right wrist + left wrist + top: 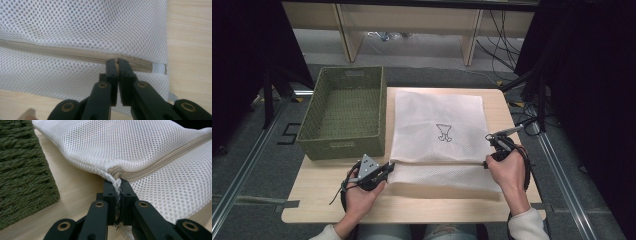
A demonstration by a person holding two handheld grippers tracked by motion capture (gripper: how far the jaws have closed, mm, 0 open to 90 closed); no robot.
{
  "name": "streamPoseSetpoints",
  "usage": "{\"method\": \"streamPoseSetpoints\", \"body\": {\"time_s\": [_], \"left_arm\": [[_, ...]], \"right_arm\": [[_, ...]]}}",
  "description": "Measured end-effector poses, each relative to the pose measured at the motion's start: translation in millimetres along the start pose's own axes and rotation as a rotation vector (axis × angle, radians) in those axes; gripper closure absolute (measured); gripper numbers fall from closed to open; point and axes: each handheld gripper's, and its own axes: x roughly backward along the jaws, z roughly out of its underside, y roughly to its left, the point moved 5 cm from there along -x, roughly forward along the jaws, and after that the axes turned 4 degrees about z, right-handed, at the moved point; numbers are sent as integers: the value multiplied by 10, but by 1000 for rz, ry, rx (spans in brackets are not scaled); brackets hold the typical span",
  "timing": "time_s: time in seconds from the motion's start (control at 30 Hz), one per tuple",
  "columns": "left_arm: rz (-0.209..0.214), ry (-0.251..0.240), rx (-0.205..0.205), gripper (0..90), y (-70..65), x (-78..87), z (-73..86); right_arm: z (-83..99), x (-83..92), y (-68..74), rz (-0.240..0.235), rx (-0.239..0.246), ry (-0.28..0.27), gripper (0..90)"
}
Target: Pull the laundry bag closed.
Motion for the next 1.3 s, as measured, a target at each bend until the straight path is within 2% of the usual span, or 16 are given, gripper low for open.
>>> {"method": "streamPoseSetpoints", "body": {"time_s": [0.13, 0.17, 0.2, 0.23, 0.27, 0.37, 0.4, 0.47, 0.5, 0.53, 0.97, 1.03, 1.1, 1.13, 1.17, 1.3], "left_arm": [[0, 0, 1, 844, 1, 0, 0], [1, -1, 0, 844, 1, 1, 0], [1, -2, 1, 844, 1, 1, -1], [-2, -3, 21, 845, -8, -2, 3], [0, -1, 3, 844, 4, 0, 1], [-1, 0, 0, 845, 5, 1, 2], [-1, 0, 1, 845, 4, 1, 2], [0, -1, 1, 845, 3, 1, 1], [-4, -4, 22, 845, -7, -1, 5], [0, -1, 1, 844, 3, 1, 2], [-4, 2, -1, 844, 10, 1, 5], [-4, 3, -1, 844, 10, 0, 6], [-3, 1, -1, 845, 8, 0, 5], [-4, 2, -1, 844, 9, 1, 5], [-3, 1, 0, 844, 8, 0, 5], [-4, 3, 1, 844, 11, 2, 6]], "right_arm": [[3, 2, -6, -5, 5, 4, 885], [6, 13, 4, 3, -18, 9, 885], [3, 9, -15, -11, 6, 0, 885], [3, 13, -26, -11, 15, 0, 885], [-4, 12, -17, -7, -6, -9, 885], [-1, 24, -41, -6, -1, -3, 885], [1, 16, -59, -6, 16, -17, 885], [-3, 21, -47, -6, -4, -9, 885], [-2, 20, -49, -6, -1, -9, 885], [-2, 20, -50, -7, 0, -10, 885], [-5, 44, -87, -15, -24, -4, 885], [-1, 44, -113, -13, -2, -15, 885], [-1, 62, -91, -10, -45, -1, 885], [-5, 48, -101, -25, -28, -6, 885], [1, 49, -96, -25, -39, 0, 885], [3, 40, -139, -22, -12, -9, 885]]}}
